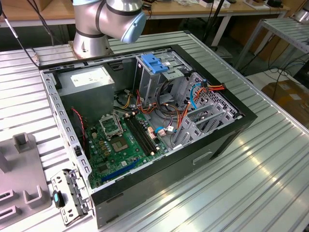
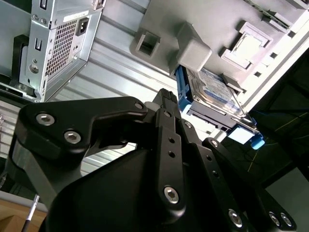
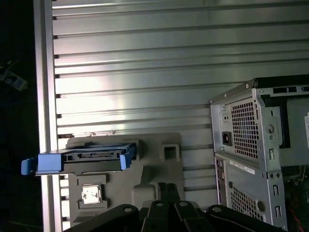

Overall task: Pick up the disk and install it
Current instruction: 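Reach for the disk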

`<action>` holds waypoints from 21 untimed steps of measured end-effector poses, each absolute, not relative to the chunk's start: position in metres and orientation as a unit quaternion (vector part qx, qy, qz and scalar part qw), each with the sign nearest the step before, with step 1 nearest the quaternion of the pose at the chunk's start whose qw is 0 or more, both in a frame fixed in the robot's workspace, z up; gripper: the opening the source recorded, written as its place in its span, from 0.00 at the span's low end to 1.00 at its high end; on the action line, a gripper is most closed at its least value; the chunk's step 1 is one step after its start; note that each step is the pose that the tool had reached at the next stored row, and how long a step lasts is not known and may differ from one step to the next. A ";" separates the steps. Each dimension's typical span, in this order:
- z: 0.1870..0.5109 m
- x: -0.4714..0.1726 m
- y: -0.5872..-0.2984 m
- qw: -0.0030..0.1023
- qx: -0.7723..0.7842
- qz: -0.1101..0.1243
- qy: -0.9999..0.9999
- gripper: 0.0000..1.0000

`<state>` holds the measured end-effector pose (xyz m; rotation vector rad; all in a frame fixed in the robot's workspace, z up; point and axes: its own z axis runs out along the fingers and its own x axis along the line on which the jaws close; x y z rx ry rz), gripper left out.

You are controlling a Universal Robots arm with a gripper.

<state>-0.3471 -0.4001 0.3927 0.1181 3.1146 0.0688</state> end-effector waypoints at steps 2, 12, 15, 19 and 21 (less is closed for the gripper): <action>0.393 -0.350 -0.400 0.012 0.038 0.022 0.999 0.11; 0.393 -0.359 -0.400 0.012 0.038 0.022 0.999 0.11; 0.393 -0.362 -0.400 0.012 0.038 0.022 0.999 0.11; 0.393 -0.366 -0.400 0.012 0.038 0.022 0.999 0.11; 0.393 -0.367 -0.400 0.012 0.038 0.022 0.999 0.11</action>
